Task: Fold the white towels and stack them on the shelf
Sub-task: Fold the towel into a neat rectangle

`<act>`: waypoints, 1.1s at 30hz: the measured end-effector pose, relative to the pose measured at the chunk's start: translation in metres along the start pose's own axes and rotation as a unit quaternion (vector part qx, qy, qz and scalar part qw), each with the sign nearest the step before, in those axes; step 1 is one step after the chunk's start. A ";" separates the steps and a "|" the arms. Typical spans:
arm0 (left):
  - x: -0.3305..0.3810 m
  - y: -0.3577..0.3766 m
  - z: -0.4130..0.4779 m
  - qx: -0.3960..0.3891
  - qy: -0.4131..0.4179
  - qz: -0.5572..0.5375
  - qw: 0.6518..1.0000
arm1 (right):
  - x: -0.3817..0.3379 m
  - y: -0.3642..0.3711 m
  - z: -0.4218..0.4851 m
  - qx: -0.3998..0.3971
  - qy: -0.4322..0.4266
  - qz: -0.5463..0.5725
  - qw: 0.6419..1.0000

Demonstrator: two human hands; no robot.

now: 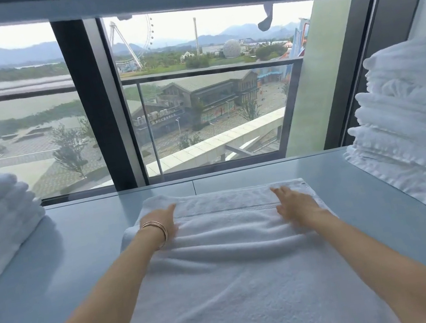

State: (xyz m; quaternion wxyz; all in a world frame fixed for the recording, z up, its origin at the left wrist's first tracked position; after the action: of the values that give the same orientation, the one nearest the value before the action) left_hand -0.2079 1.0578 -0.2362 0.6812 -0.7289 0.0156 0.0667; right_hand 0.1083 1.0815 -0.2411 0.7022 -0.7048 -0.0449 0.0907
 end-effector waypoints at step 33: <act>0.011 0.003 0.056 -0.064 0.005 0.127 0.990 | -0.038 0.001 0.059 -0.111 -0.032 -0.127 0.985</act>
State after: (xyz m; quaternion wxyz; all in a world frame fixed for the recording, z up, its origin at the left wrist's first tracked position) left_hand -0.2016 1.1138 -0.2442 0.6187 -0.7637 0.1073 0.1499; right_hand 0.0601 1.1317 -0.2392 0.6235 -0.7637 -0.1665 0.0179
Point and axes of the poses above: each hand's wrist, its own z-axis towards the middle knuckle, its own y-axis out of the palm, x = y × z, the point moved 9 cm from there along z, towards the middle knuckle, and after that the axes turned 3 degrees about z, right-handed, at the moved point
